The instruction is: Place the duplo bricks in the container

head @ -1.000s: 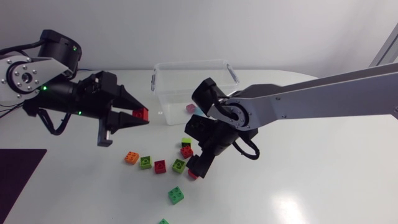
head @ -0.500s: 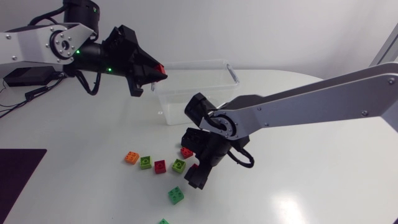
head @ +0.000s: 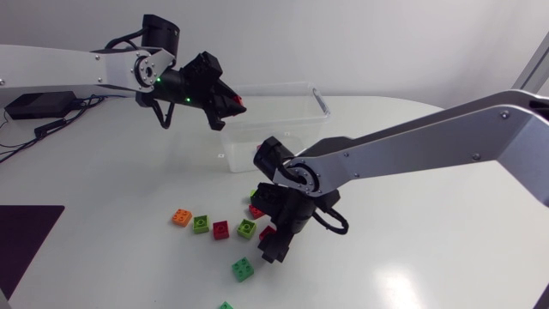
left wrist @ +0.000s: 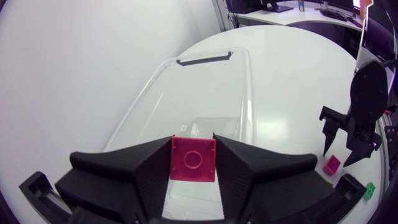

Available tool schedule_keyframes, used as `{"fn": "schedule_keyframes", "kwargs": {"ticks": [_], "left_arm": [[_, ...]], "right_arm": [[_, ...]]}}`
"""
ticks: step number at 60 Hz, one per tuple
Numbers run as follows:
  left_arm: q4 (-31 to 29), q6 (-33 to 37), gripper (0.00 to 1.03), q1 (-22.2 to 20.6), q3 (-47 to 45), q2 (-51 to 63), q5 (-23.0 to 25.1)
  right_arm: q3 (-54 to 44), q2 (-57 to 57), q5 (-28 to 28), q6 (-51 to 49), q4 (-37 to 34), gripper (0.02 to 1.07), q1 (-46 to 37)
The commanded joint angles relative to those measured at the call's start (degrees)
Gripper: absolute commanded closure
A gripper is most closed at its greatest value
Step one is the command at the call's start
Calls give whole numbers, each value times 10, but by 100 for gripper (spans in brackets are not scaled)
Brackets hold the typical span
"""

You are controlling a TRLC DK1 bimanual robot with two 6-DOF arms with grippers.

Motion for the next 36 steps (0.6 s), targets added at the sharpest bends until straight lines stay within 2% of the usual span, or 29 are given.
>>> {"fn": "schedule_keyframes", "kwargs": {"ticks": [1,3,5,6,10,16,36], "left_arm": [[5,-9,57,-6,24,21,-10],[5,-9,45,-6,24,22,-11],[5,-8,22,-6,23,21,-15],[5,-6,16,-5,21,19,-15],[5,-5,6,-1,17,10,-16],[5,-5,5,4,12,-3,-16],[-5,-12,5,9,-5,-76,-16]], "right_arm": [[9,23,5,10,-9,42,3],[9,23,5,10,-8,47,3],[10,25,5,10,-8,53,4],[11,25,5,10,-8,56,4],[11,27,5,10,-7,66,4],[8,26,5,10,-3,81,5],[-7,-15,12,13,-2,81,9]]}}
